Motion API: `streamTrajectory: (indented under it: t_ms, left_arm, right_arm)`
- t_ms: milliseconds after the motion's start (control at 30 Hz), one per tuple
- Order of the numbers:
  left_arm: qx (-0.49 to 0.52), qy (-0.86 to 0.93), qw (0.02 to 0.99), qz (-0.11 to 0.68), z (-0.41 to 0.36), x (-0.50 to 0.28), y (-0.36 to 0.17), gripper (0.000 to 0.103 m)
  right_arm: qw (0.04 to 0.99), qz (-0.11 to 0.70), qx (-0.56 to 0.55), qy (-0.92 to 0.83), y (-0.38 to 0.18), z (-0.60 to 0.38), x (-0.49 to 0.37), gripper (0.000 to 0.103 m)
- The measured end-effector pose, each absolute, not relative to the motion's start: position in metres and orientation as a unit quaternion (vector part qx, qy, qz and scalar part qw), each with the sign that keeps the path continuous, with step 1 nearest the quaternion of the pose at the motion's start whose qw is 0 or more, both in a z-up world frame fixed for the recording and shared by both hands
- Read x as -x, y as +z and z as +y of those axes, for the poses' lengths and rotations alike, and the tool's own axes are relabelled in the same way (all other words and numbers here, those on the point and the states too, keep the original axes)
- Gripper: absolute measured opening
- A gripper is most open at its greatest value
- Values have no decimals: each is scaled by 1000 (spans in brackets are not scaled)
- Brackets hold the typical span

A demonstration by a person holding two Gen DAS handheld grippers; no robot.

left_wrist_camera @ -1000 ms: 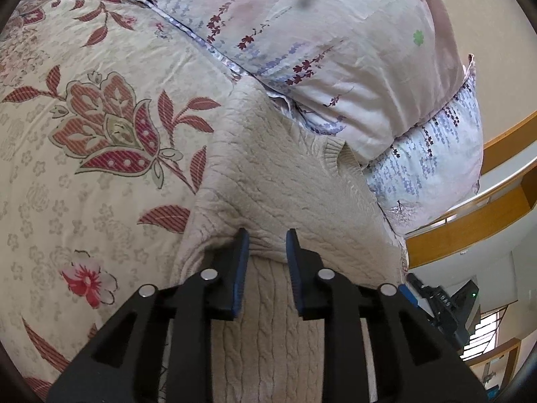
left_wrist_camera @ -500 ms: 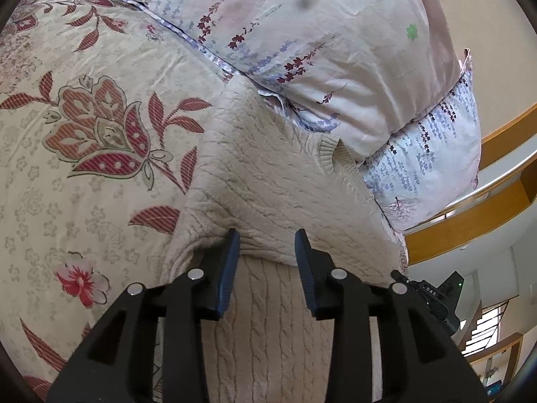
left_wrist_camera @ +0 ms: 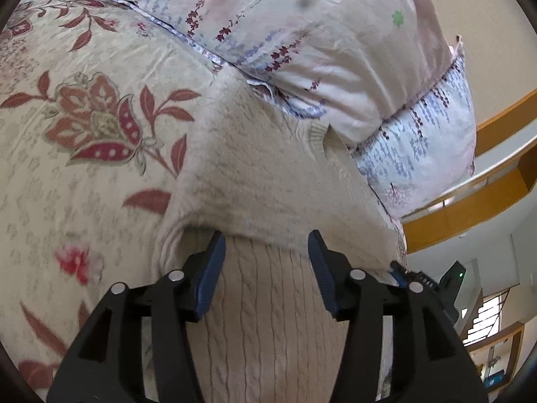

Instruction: Fold small clothes

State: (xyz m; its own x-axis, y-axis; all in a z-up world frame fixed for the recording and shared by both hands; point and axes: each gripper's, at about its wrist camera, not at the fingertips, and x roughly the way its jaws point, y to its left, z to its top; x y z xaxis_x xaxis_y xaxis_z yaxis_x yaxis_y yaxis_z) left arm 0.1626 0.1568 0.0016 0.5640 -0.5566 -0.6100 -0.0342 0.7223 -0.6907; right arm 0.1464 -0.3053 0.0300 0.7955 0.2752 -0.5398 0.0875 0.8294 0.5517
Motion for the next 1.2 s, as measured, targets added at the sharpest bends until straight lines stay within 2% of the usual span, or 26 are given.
streamTrajectory:
  t_ms: [67, 167, 233, 500, 567, 667, 867, 967, 1200]
  left_arm:
    - [334, -171, 816, 439, 160, -152, 3, 51]
    - [335, -187, 812, 439, 170, -129, 7, 51]
    - [321, -190, 817, 439, 178, -110, 11, 51]
    - [290, -195, 824, 446, 192, -37, 9, 51]
    - [291, -200, 820, 450, 190, -27, 5, 50]
    - [296, -204, 814, 457, 187, -14, -1, 44]
    - [315, -220, 799, 462, 183, 2, -11, 28]
    - [319, -233, 793, 464, 178, 10, -13, 28]
    - [326, -278, 770, 473, 166, 30, -21, 26]
  right_arm:
    - [904, 308, -288, 73, 33, -310, -133, 41]
    - [901, 308, -287, 105, 33, -320, -111, 51]
    - [897, 314, -289, 118, 30, -333, -91, 54]
    - [880, 336, -313, 123, 2, -392, -19, 53]
    - [873, 348, -315, 130, -6, -394, -13, 49]
    - [866, 365, -311, 141, -19, -390, -2, 43]
    - [858, 369, -310, 179, -33, -377, 17, 39]
    - [845, 373, -320, 211, -41, -369, 25, 36]
    - [826, 380, -324, 263, -50, -354, 45, 35]
